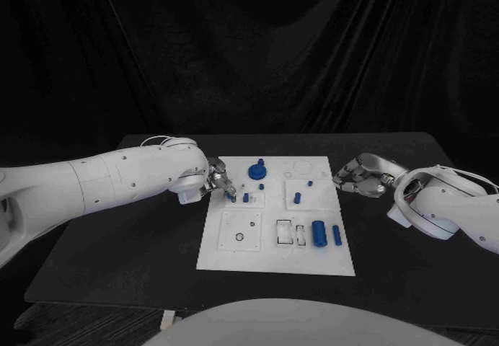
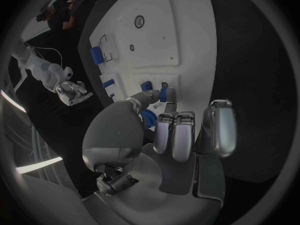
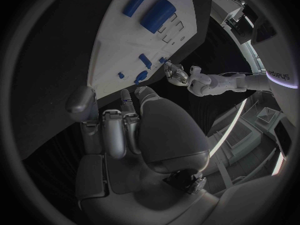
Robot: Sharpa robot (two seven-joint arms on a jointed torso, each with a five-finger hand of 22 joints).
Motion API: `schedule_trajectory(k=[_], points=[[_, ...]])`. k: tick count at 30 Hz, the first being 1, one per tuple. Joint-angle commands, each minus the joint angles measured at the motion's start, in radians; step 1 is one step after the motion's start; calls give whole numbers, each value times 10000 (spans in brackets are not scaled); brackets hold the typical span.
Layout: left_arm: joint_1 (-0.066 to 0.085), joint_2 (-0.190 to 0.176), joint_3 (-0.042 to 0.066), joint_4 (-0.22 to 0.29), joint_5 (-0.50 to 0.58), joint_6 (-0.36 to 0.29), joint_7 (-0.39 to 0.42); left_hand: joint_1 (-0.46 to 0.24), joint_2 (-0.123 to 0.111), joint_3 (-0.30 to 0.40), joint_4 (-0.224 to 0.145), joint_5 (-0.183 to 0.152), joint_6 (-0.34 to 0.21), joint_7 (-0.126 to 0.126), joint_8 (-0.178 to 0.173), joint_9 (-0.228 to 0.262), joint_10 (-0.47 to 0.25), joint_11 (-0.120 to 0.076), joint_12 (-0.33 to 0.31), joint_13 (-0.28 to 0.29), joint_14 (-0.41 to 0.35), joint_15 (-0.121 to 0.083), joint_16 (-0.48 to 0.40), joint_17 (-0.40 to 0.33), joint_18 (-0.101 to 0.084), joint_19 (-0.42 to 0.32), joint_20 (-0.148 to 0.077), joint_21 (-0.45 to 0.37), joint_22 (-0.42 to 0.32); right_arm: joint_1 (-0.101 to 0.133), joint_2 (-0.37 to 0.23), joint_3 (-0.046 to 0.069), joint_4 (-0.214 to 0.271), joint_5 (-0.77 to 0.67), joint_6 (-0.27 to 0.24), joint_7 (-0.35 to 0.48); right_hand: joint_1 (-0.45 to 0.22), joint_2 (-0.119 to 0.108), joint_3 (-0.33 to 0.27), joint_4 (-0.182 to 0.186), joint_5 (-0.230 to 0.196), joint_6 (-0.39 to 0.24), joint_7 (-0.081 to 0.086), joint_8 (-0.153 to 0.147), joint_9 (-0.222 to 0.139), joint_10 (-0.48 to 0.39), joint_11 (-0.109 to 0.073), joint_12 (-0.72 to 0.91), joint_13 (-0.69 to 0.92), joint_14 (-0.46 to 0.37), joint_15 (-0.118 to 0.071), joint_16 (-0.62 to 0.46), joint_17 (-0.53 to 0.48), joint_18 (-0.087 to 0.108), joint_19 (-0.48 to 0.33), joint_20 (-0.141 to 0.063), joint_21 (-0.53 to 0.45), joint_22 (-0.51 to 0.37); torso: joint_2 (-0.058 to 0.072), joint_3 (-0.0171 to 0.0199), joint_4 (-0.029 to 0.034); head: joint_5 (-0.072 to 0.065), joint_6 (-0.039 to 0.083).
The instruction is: Assemble the parts on the task board
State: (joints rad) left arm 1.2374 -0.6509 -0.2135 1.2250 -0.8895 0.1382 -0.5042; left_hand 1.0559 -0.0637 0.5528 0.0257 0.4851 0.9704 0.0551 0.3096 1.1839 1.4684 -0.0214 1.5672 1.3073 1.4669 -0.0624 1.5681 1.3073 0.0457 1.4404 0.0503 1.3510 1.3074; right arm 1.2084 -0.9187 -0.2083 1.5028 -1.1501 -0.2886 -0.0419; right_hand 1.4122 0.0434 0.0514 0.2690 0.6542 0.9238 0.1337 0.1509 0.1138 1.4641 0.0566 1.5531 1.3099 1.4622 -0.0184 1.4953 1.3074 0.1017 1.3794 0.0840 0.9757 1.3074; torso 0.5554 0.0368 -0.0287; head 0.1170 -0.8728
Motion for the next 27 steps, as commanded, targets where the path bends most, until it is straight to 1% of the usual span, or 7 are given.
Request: schedule_trajectory(k=[1, 5, 19, 27], points=[[-24, 36, 6, -31, 89, -133, 154, 12, 105, 384, -339, -10, 72, -141, -24, 1, 1024, -62, 36, 2635, 1039, -90, 27, 2635, 69, 17, -72, 17, 1940, -26, -13, 7, -10, -46, -14, -138, 61, -11, 36, 4, -6, 61, 13, -5, -9, 709, -39, -54, 2219, 740, -6, -67, 1621, 119, -64, 21, -48, 1118, 2, 1, 3, 1, 2], [-34, 72, 6, -63, 88, -109, 167, 1, 107, 382, -333, -21, 69, -141, -26, 3, 1024, -62, 36, 2635, 1039, -91, 27, 2635, 69, 17, -74, 15, 1940, -26, -2, 7, -29, -46, -8, -138, 61, -11, 36, 4, -6, 61, 13, -5, -9, 709, -39, -54, 2219, 740, -6, -67, 1621, 119, -64, 21, -48, 1118, 1, -1, 0, 26, 2], [-70, 189, 5, -190, 88, -69, 260, -2, 111, 384, -333, -27, 65, -143, -28, 4, 1024, -63, 36, 2635, 1039, -92, 27, 2635, 78, -3, -75, -20, 1928, -32, 30, 7, -58, -46, 17, -130, 61, -11, 36, 4, -6, 61, 13, -5, -9, 709, -39, -54, 2219, 740, -6, -67, 1621, 119, -64, 21, -48, 1118, 2, 3, 4, 23, 2], [-170, 213, 4, -252, 88, -111, 341, 3, 119, 392, -338, -35, 52, -144, -35, 4, 1024, -65, 36, 2635, 1039, -93, 27, 2635, 78, -3, -76, -21, 1928, -37, 38, 7, -61, -46, 30, -123, 61, -11, 36, 4, -6, 61, 13, -5, -9, 709, -39, -54, 2219, 740, -6, -67, 1621, 119, -64, 21, -48, 1118, -2, 1, -2, 21, 2]])
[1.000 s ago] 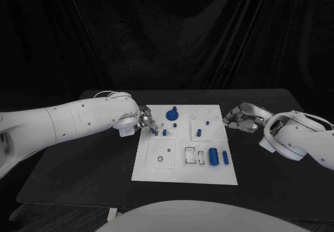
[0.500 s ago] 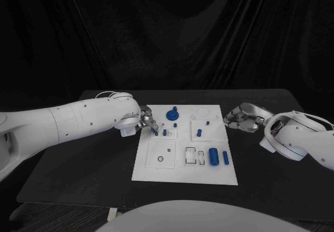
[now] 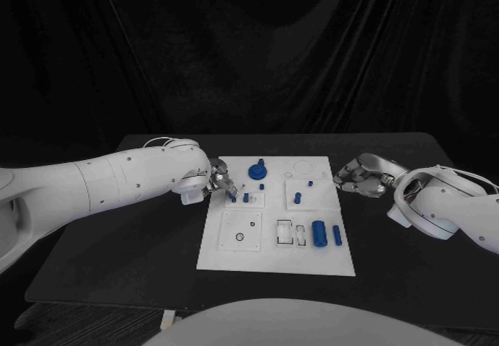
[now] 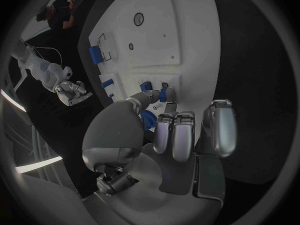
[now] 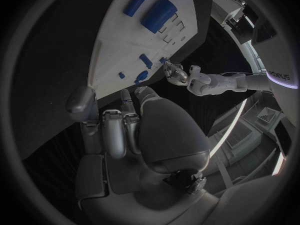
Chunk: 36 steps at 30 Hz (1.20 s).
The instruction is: Assemble the parts on the task board
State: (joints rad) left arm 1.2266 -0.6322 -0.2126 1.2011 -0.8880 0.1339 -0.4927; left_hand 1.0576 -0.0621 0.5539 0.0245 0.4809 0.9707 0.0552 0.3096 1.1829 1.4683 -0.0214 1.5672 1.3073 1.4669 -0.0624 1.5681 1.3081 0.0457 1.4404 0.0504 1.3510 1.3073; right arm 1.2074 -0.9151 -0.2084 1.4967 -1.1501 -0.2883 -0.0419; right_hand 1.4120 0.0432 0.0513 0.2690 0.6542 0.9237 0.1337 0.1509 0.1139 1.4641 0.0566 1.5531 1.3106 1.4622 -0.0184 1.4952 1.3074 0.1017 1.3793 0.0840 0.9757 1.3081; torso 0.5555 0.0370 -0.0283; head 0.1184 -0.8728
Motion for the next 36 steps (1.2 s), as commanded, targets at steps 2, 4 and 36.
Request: schedule_trajectory(k=[2, 4, 36], points=[[-86, 24, -5, -23, 73, -70, 241, -9, 107, 386, -330, 3, 42, -146, -38, 14, 1024, -66, 36, 2635, 1039, -94, 27, 2627, 78, -1, -77, -20, 1929, -27, 0, 7, -2, -46, 30, -124, 62, -10, 37, 4, -6, 61, 13, -5, -10, 709, -39, -54, 2213, 740, -7, -66, 1621, 120, -64, 21, -48, 1111, -4, -2, -5, 9, 2], [-111, 12, -5, -24, 73, -66, 251, -9, 107, 386, -330, 3, 42, -146, -38, 14, 1024, -66, 36, 2635, 1039, -94, 27, 2627, 78, -1, -77, -20, 1929, -28, -3, 7, -3, -46, 32, -127, 62, -10, 37, 4, -6, 61, 13, -5, -10, 709, -39, -54, 2213, 740, -7, -66, 1621, 120, -64, 21, -48, 1111, -3, 2, -4, 10, 2], [-200, -267, -5, 271, 73, -137, 399, 138, 117, 533, -539, 126, 37, -130, -13, 80, 1024, -62, 36, 2635, 1039, -95, 27, 2627, 84, -19, -89, -60, 1918, -65, 12, 7, -5, -46, 48, -174, 55, -28, 72, 8, -16, 59, 20, -10, -13, 698, -32, -61, 2201, 734, -2, -78, 1606, 123, -73, 22, -82, 1103, 3, -1, -6, 32, 2]])
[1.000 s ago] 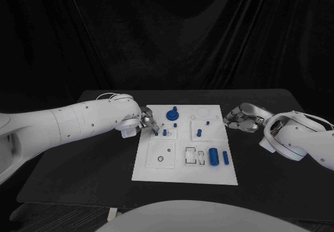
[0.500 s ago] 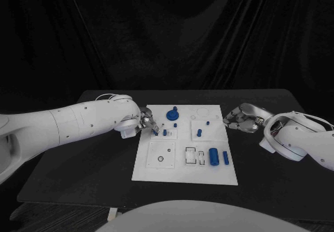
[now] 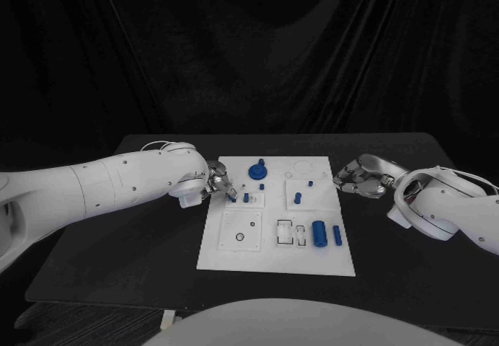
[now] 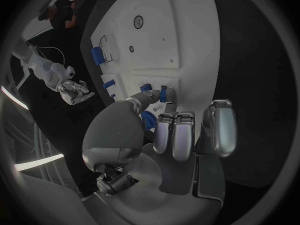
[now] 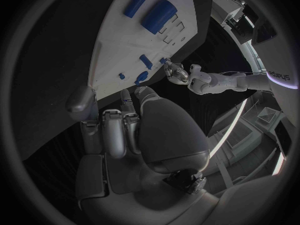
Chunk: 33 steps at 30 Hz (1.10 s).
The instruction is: Assemble the parts on the task board
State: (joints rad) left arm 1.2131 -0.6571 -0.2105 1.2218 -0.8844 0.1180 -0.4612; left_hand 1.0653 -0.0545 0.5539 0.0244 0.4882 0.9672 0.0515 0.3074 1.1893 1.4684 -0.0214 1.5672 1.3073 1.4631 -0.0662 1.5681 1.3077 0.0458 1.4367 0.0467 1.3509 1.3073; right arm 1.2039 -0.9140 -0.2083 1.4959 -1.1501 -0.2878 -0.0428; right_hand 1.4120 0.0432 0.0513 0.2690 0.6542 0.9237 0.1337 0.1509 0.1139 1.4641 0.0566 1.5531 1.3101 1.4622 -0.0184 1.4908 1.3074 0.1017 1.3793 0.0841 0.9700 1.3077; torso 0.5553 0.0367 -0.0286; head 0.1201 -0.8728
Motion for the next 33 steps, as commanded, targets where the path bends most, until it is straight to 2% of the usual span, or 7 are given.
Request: schedule_trajectory(k=[1, 22, 23, 26, 28, 30, 33], points=[[-65, -24, -27, 76, 37, 25, 90, 61, 40, 535, -540, 54, 74, -93, 10, 16, 1024, -61, 36, 2635, 1077, -58, 27, 2631, 83, 19, -53, -59, 1918, -32, 2, 6, 3, -46, 44, -166, 55, -27, 72, 8, -16, 59, 20, -10, -14, 698, -33, -61, 2205, 734, -1, -34, 1606, 123, -73, 22, -25, 1108, 2, 2, -4, 21, 2], [-68, -36, -27, 69, -190, 84, 115, 98, 31, 579, -607, 60, 97, -87, 27, 36, 1024, -58, 36, 2635, 1077, -56, 27, 2631, 98, -20, -53, -125, 1898, -48, 7, 6, 6, -46, 63, -205, 57, -23, 81, 7, -15, 56, 20, -12, -15, 695, -32, -63, 2201, 731, -1, -41, 1597, 124, -76, 22, -33, 1106, 0, 2, -2, 12, 2], [-68, -28, -27, 64, -302, 82, 119, 80, 46, 569, -606, -90, 81, -78, 19, 42, 1024, -48, 36, 2635, 1077, -49, 27, 2631, 100, -32, -50, -142, 1894, -48, 6, 6, 7, -46, 63, -205, 57, -23, 81, 7, -15, 56, 20, -12, -15, 695, -32, -63, 2201, 731, -1, -41, 1597, 124, -76, 22, -33, 1106, 1, 2, -1, 12, 2], [-70, -3, -27, 48, -633, 78, 126, -28, 113, 243, -439, -1120, 67, -112, -54, 11, 1019, -52, 29, 2630, 1077, -42, 27, 2631, 102, -48, -29, -178, 1886, -49, 5, 6, 8, -46, 62, -203, 57, -23, 81, 7, -15, 56, 20, -12, -15, 695, -32, -63, 2201, 731, -1, -41, 1597, 124, -76, 22, -33, 1106, 0, 2, -2, 8, 2], [-72, 7, -27, 38, -752, 69, 127, -52, 145, 34, -336, -1408, 88, -126, -93, -26, 1023, -59, 34, 2634, 1077, -48, 27, 2631, 100, -36, -35, -168, 1891, -50, 5, 6, 8, -46, 61, -202, 66, -14, 109, 4, -14, 47, 22, -19, -17, 689, -31, -67, 2195, 730, 0, -42, 1596, 130, -88, 23, -69, 1097, 1, 2, -1, 6, 2], [-73, 14, -27, 29, -813, 57, 125, -24, 167, 24, -337, -1369, 87, -132, -104, -34, 1024, -64, 36, 2635, 1077, -49, 27, 2631, 100, -35, -39, -168, 1892, -51, 5, 6, 7, -46, 62, -201, 66, -14, 109, 4, -14, 47, 22, -19, -17, 689, -31, -67, 2195, 730, 0, -42, 1596, 130, -88, 23, -69, 1097, 2, 1, -1, 6, 2], [-76, 14, -27, 24, -883, 9, 117, 90, 201, 11, -378, -1037, 100, -130, -125, -50, 1019, -70, 30, 2631, 1077, -58, 27, 2631, 98, -25, -50, -161, 1896, -53, 3, 6, 7, -46, 64, -200, 66, -14, 109, 4, -14, 47, 22, -19, -17, 689, -31, -67, 2195, 730, 0, -42, 1596, 130, -88, 23, -69, 1097, 4, 2, -5, 25, 2]])
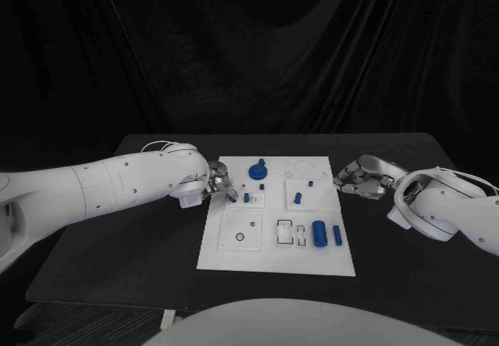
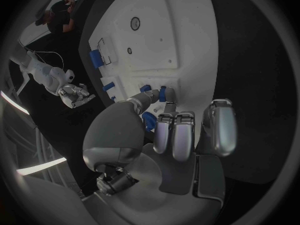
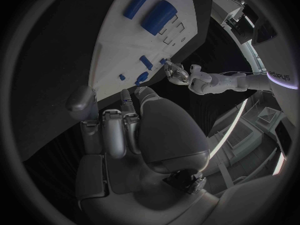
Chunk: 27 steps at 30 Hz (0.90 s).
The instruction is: Assemble the parts on the task board
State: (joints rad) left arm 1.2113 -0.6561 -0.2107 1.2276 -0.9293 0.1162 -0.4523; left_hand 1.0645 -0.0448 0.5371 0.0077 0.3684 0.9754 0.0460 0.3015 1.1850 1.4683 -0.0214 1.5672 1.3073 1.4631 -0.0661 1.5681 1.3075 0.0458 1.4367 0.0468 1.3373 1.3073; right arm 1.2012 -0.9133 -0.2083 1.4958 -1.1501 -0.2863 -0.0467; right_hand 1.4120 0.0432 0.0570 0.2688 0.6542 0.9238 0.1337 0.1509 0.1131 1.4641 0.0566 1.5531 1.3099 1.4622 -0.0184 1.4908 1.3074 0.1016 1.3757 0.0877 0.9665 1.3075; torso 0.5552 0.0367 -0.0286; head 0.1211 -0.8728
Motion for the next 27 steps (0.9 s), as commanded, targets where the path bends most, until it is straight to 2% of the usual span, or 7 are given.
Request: schedule_trajectory(k=[1, 3, 14, 27], points=[[-58, 2, -24, -34, -447, 12, 24, 105, 109, 177, -211, 182, 19, -74, -68, -7, 1025, -72, 36, 2635, 1076, -59, 27, 2633, 98, -24, -51, -22, 1897, -27, -6, 6, 7, -46, 48, -162, 66, -14, 52, 6, -14, 47, 23, -19, -9, 689, -31, -67, 2197, 730, 0, -42, 1596, 131, -52, -13, -34, 1099, 5, 3, -6, 15, 2], [-60, -3, -24, -32, -470, -12, 8, 158, 123, 174, -229, 432, 47, -69, -63, -3, 1025, -73, 36, 2635, 1076, -62, 27, 2633, 97, -17, -56, -19, 1899, -28, -10, 6, 6, -46, 48, -163, 66, -14, 52, 6, -14, 47, 23, -19, -9, 689, -31, -67, 2197, 730, 0, -42, 1596, 131, -52, -13, -34, 1099, 5, 3, -4, 9, 2], [-63, -77, -24, 91, -503, -164, -19, 254, 118, 207, -300, 923, 173, -81, 7, 42, 1025, -90, 36, 2635, 1076, -80, 27, 2633, 80, 41, -71, 56, 1923, -36, 11, 6, -17, -46, 68, -168, 66, -14, 52, 6, -14, 47, 23, -19, -9, 689, -31, -67, 2197, 730, 0, -42, 1596, 131, -52, -13, -34, 1099, 1, 3, -1, 28, 2], [-63, -92, -24, 152, -506, -157, -39, 318, 67, 256, -390, 1030, 201, -91, 51, 82, 1025, -105, 36, 2635, 1076, -94, 27, 2633, 79, 54, -83, 64, 1926, -45, 26, 6, -34, -46, 83, -173, 73, -13, 76, 1, -14, 44, 25, -22, -10, 683, -29, -71, 2191, 725, 2, -52, 1583, 134, -59, -12, -58, 1094, 0, 1, 2, 20, 2]])
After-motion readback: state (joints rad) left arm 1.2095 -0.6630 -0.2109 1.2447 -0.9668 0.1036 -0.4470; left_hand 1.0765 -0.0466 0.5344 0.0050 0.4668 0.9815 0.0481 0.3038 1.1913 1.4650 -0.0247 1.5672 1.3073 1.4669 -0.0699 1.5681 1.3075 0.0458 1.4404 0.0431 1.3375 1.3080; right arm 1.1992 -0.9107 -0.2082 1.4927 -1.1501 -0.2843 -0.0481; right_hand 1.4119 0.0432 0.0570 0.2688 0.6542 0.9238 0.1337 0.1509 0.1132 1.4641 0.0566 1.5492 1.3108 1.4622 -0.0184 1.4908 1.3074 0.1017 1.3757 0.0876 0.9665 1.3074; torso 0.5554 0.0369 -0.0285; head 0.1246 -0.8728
